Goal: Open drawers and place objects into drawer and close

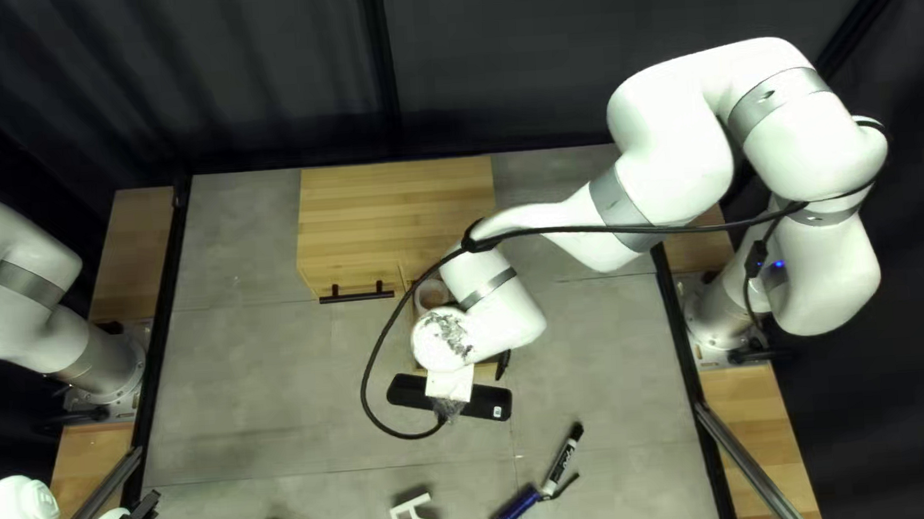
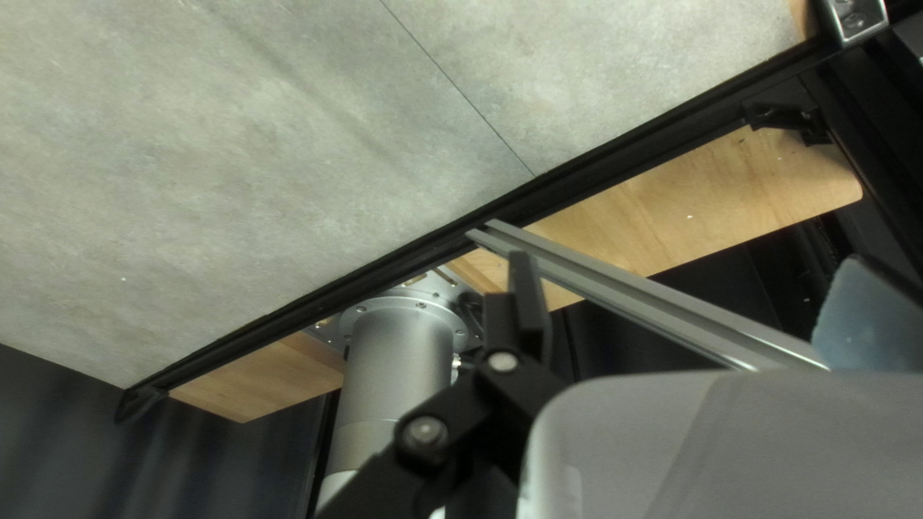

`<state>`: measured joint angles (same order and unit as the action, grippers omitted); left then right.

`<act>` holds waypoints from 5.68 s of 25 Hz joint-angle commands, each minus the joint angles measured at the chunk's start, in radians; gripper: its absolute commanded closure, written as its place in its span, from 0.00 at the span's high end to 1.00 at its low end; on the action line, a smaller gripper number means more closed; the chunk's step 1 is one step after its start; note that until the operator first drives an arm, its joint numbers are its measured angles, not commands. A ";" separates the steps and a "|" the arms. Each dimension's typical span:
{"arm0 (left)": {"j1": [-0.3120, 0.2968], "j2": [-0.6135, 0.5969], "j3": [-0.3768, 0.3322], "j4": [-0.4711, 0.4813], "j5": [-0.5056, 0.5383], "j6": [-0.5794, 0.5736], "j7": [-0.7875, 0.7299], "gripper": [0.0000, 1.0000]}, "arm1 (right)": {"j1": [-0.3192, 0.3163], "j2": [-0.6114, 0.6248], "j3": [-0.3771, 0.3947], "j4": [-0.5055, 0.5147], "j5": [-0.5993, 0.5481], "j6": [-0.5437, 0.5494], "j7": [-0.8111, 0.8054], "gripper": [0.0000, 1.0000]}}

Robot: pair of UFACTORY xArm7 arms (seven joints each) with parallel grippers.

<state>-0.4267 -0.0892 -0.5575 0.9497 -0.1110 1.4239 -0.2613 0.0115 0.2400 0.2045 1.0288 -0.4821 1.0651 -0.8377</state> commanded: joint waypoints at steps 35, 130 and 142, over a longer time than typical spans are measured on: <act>0.000 0.000 0.000 0.000 0.000 0.000 0.000 1.00 | 0.304 0.017 0.207 -0.079 0.040 0.004 0.494 1.00; 0.000 0.000 0.000 0.000 0.000 0.000 0.000 1.00 | 0.248 -0.100 0.184 -0.251 0.232 -0.309 0.493 1.00; 0.000 0.000 0.000 0.000 0.000 0.000 0.000 1.00 | 0.241 -0.040 0.162 -0.291 0.217 -0.425 0.555 0.93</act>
<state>-0.4267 -0.0892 -0.5575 0.9497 -0.1110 1.4239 -0.2613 0.2526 0.1913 0.3706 0.7459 -0.2570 0.6581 -0.2902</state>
